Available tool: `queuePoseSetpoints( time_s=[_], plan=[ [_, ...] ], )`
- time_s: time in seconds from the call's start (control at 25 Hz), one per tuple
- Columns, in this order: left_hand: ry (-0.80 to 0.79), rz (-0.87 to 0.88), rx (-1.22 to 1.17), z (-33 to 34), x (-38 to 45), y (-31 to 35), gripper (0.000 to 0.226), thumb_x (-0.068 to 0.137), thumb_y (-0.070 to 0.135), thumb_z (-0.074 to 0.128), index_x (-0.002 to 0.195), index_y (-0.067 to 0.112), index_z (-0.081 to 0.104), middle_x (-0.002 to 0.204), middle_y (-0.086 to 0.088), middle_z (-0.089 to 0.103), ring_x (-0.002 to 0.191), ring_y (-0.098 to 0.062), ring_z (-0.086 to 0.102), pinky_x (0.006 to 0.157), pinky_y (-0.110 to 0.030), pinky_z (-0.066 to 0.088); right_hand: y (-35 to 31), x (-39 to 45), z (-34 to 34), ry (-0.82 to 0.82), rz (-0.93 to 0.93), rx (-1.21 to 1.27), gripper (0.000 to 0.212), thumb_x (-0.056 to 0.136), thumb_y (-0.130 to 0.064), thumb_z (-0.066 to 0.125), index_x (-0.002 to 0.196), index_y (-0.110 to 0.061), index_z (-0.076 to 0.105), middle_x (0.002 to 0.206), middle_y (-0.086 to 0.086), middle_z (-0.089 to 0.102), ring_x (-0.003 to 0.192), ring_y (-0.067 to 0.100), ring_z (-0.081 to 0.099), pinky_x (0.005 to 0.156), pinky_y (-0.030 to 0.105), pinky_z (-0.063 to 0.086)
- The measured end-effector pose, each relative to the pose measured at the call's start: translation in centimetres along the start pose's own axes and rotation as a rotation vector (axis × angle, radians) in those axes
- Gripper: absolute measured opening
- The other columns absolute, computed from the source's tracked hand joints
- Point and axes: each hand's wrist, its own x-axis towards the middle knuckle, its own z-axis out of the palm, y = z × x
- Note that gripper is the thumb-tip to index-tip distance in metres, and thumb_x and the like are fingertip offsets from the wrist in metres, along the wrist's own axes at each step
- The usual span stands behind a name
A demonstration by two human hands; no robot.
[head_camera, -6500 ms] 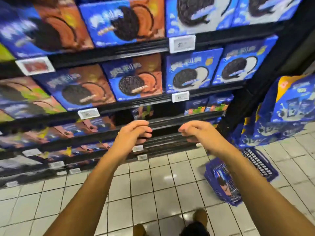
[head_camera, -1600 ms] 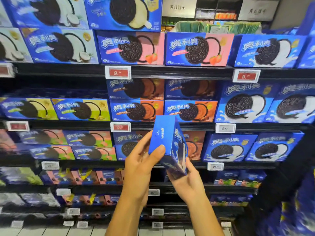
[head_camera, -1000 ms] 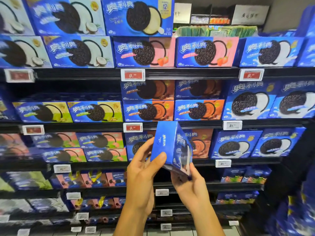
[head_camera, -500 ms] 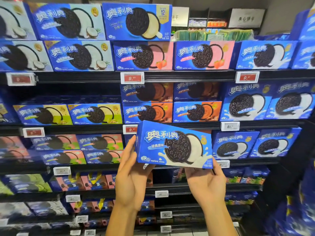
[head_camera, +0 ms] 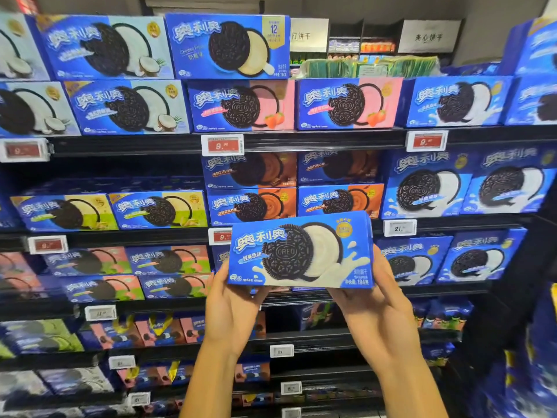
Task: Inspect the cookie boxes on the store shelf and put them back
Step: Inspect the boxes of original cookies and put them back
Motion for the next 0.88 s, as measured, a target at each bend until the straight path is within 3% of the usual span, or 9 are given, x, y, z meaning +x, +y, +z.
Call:
queuePoseSetpoints(
  time_s=[0.08,0.24,0.36,0.44,0.6,0.68,0.8,0.88],
  plan=[
    [0.016,-0.048,0.031,0.1,1.1,-0.9,0.046,0.09,0.037,0.053,0.128,0.013,0.062,0.127,-0.013,0.068,0.107,-0.027,0.065,0.09,-0.05,0.057,-0.2,-0.3,1.3,0.041,-0.08,-0.141,0.054,0.085,-0.026,0.067,0.137,-0.016,0.054,0.13,0.01,0.067,0.106,0.02,0.068,0.089,0.038,0.058],
    [0.082,-0.148,-0.011,0.2,2.2,-2.8,0.045,0.087,0.03,0.056,0.125,0.008,0.06,0.096,-0.013,0.075,0.07,-0.02,0.067,0.088,-0.043,0.058,-0.1,-0.6,3.2,0.087,-0.187,-0.366,0.06,0.074,-0.029,0.076,0.13,-0.016,0.058,0.118,0.009,0.073,0.098,0.018,0.071,0.081,0.031,0.06],
    [0.114,-0.188,-0.06,-0.1,2.7,-3.7,0.051,0.085,0.031,0.058,0.13,0.007,0.06,0.122,-0.017,0.069,0.096,-0.027,0.07,0.085,-0.042,0.06,0.4,-0.8,4.0,0.068,-0.218,-0.448,0.063,0.073,-0.019,0.086,0.129,-0.017,0.058,0.114,0.005,0.076,0.101,0.018,0.073,0.082,0.026,0.059],
    [0.101,-0.197,-0.071,0.0,2.9,-4.1,0.052,0.086,0.031,0.057,0.133,0.007,0.058,0.131,-0.018,0.065,0.105,-0.029,0.07,0.086,-0.042,0.06,0.6,-1.0,4.3,0.052,-0.231,-0.499,0.068,0.069,-0.026,0.087,0.13,-0.019,0.058,0.114,0.002,0.076,0.103,0.019,0.073,0.085,0.027,0.058],
    [0.065,-0.209,-0.041,0.0,3.2,-3.6,0.054,0.09,0.031,0.055,0.138,0.006,0.054,0.136,-0.018,0.061,0.127,-0.033,0.057,0.106,-0.046,0.045,0.1,-0.9,4.0,0.051,-0.243,-0.479,0.06,0.074,-0.029,0.078,0.13,-0.019,0.059,0.119,0.005,0.074,0.107,0.021,0.072,0.089,0.03,0.058],
    [0.05,-0.164,-0.029,0.7,3.2,-2.5,0.054,0.088,0.028,0.057,0.137,0.006,0.054,0.134,-0.017,0.062,0.126,-0.033,0.057,0.1,-0.045,0.051,-0.7,-0.7,3.5,0.053,-0.235,-0.415,0.055,0.078,-0.028,0.073,0.131,-0.017,0.06,0.122,0.01,0.072,0.105,0.022,0.071,0.085,0.031,0.06],
    [0.013,-0.05,0.023,2.5,2.9,-0.6,0.052,0.084,0.025,0.061,0.133,0.008,0.057,0.127,-0.014,0.068,0.104,-0.026,0.07,0.079,-0.039,0.061,-1.5,-0.3,2.8,0.07,-0.245,-0.328,0.057,0.082,-0.035,0.069,0.134,-0.017,0.058,0.127,0.013,0.068,0.102,0.023,0.068,0.08,0.038,0.059],
    [0.002,0.019,0.051,3.8,2.5,0.3,0.051,0.084,0.023,0.062,0.133,0.009,0.057,0.124,-0.013,0.07,0.1,-0.023,0.072,0.072,-0.036,0.061,-1.8,0.2,2.3,0.083,-0.268,-0.261,0.054,0.087,-0.038,0.064,0.138,-0.023,0.055,0.132,0.01,0.066,0.106,0.024,0.067,0.08,0.041,0.059]
  ],
)
